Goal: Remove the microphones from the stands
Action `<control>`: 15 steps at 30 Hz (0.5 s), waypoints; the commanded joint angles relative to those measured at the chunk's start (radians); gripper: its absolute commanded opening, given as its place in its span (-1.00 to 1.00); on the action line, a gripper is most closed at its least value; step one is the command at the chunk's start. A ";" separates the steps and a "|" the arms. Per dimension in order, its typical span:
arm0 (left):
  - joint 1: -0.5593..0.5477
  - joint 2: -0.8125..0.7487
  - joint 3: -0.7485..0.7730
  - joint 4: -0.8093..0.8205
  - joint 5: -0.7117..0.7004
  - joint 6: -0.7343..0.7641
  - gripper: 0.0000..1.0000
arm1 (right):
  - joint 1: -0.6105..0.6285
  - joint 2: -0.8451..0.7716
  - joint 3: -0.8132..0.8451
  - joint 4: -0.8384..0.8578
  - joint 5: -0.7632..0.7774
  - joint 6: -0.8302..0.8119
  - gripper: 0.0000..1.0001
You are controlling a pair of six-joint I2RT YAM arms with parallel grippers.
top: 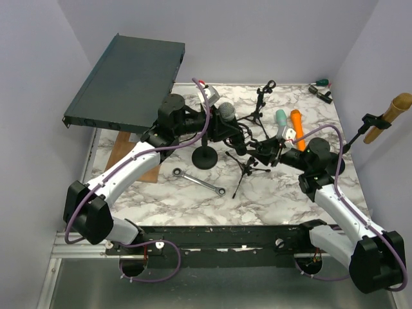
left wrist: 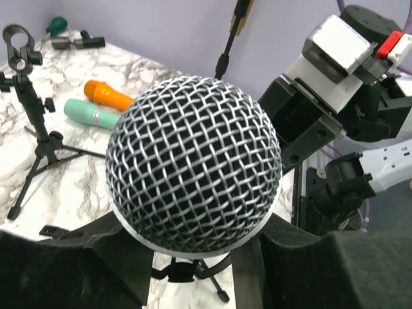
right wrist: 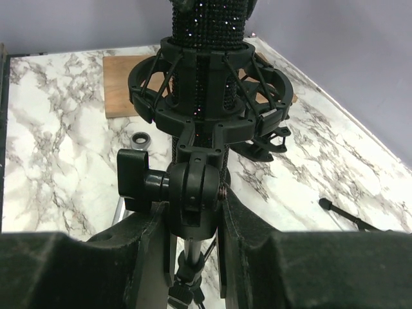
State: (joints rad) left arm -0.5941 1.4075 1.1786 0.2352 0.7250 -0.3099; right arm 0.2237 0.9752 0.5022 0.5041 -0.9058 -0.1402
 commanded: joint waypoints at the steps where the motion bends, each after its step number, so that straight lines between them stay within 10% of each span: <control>1: 0.017 -0.125 0.149 -0.025 0.018 0.078 -1.00 | -0.040 0.024 -0.014 -0.193 0.085 -0.074 -0.99; 15: 0.022 -0.096 0.414 -0.293 -0.005 0.219 -1.00 | -0.040 0.016 0.016 -0.273 0.122 -0.100 -0.99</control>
State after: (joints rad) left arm -0.5777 1.3499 1.4841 -0.0399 0.7235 -0.1337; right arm 0.2054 0.9749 0.5259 0.4194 -0.8711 -0.2047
